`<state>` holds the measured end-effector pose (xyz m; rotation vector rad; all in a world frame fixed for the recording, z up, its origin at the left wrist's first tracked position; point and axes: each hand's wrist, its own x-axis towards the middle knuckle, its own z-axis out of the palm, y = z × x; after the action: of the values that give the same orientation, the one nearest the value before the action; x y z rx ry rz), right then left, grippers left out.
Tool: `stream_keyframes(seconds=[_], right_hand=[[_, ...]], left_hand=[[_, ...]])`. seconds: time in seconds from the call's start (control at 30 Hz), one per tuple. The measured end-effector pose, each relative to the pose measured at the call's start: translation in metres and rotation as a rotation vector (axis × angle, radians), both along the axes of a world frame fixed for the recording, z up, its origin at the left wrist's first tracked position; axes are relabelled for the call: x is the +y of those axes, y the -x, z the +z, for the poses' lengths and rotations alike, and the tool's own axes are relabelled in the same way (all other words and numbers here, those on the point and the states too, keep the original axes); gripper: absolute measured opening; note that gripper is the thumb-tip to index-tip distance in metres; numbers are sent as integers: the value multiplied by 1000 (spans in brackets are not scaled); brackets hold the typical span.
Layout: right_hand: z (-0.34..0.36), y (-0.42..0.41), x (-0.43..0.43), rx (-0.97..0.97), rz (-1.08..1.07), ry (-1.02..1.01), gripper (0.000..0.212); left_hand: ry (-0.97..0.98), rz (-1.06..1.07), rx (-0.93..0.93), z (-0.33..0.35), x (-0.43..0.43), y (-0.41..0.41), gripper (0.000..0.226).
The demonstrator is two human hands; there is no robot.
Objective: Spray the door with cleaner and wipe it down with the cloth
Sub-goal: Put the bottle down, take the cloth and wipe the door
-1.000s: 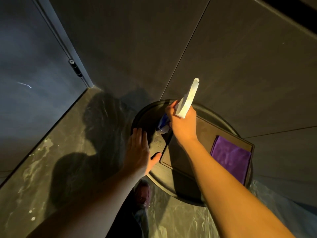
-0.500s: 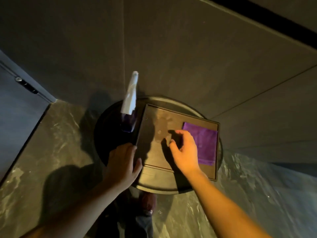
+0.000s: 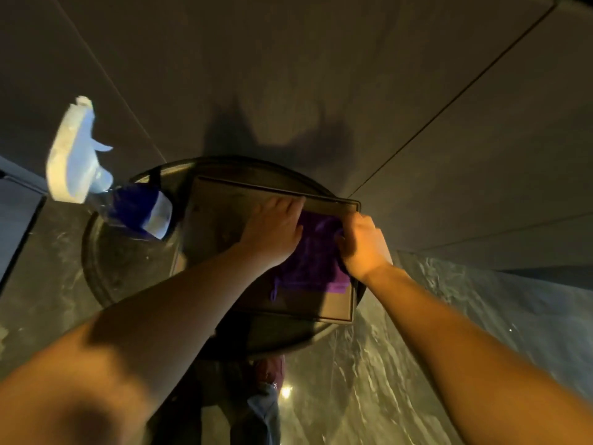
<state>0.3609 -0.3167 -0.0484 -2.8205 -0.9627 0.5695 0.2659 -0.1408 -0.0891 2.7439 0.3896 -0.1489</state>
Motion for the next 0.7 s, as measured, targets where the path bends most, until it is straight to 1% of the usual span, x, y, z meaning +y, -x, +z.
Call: stream_keyframes(seconds=[0.07,0.17,0.27,0.33,0.4,0.47,0.53,0.57,0.63,0.7], right_hand=[[-4,-8,-1,-20,24,20,31],[-11,-14,-2,-38,89,45,35],[-14,-18,-3,-21,89,56,30],[-11,-19,-4,6,78,38,31],[-6,-18,-6,48,70,25,33],[4,-18,-8,91,88,22,29],[25,-16,-10,157,109,14,18],[38,-14,-11,188,118,13,16],[71,-7,-9,226,137,7,18],[109,1,-3,222,163,-56,15]], left_hand=[[-28,2,9,-2,-3,-6,54],[17,67,2,-4,-6,-11,43],[44,119,21,-3,-6,-14,30],[24,104,59,1,-5,-14,24],[46,85,91,6,-2,-10,26],[189,118,122,16,0,-3,31],[338,183,138,39,0,11,33],[379,205,136,52,0,20,33],[404,244,126,84,0,41,39],[417,293,104,120,3,64,44]])
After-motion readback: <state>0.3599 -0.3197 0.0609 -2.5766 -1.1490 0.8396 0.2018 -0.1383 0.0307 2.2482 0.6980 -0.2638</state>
